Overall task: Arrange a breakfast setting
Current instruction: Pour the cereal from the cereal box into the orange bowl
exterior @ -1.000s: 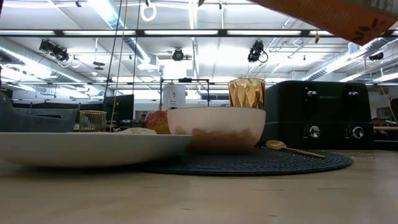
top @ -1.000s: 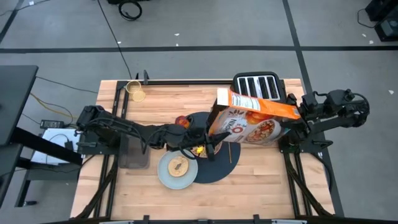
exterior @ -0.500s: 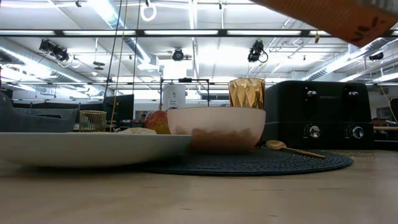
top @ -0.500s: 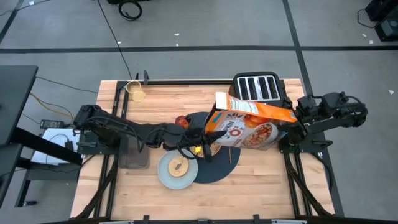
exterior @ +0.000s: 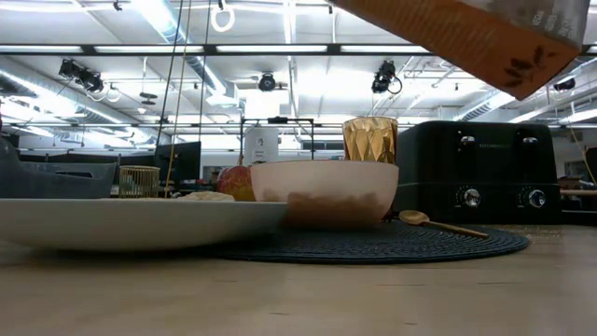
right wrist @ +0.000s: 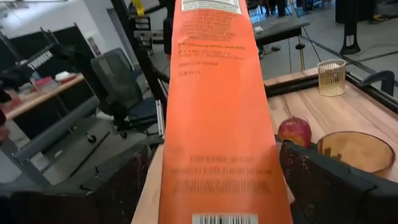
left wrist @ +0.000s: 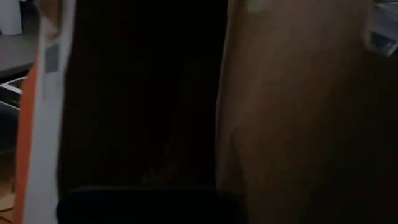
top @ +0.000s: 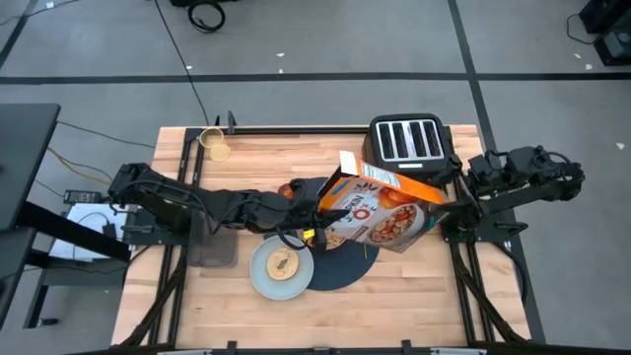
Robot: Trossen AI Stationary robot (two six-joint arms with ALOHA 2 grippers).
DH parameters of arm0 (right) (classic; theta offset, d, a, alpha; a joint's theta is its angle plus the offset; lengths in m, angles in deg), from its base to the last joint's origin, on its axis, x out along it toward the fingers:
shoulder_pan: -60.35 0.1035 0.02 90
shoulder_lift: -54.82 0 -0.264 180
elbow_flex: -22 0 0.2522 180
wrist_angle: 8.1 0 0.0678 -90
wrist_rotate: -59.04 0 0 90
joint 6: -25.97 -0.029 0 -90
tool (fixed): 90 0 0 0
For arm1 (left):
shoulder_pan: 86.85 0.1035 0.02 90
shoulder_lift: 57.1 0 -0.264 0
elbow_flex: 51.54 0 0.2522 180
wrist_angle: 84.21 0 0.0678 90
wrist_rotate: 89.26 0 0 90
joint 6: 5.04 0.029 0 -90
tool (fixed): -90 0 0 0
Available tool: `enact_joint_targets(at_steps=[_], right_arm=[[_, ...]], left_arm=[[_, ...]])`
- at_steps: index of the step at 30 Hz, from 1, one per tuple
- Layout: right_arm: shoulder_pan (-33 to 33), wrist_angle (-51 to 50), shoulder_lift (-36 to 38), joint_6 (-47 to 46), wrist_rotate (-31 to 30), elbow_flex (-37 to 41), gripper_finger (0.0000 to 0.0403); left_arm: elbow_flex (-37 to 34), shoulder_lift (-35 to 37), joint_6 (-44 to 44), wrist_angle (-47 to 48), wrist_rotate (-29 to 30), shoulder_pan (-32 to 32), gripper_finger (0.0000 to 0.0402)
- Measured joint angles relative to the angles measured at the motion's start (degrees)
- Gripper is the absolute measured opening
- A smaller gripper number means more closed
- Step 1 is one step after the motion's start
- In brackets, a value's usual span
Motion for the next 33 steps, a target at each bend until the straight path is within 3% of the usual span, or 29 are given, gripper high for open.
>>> enact_joint_targets(at_steps=[14,24,33], right_arm=[[0.0,-3.9,-1.9,0.1,-1.4,-5.7,0.0363],[0.0,-2.9,-6.9,-3.4,-3.8,-5.7,0.0363],[0.0,0.8,-11.3,-4.7,-8.6,-5.7,0.0364]], left_arm=[[0.9,6.2,-4.6,16.4,-3.1,0.3,0.0003],[20.2,6.8,0.0,47.2,-8.0,0.1,0.0003],[37.2,6.9,0.4,76.8,-4.3,1.3,0.0003]])
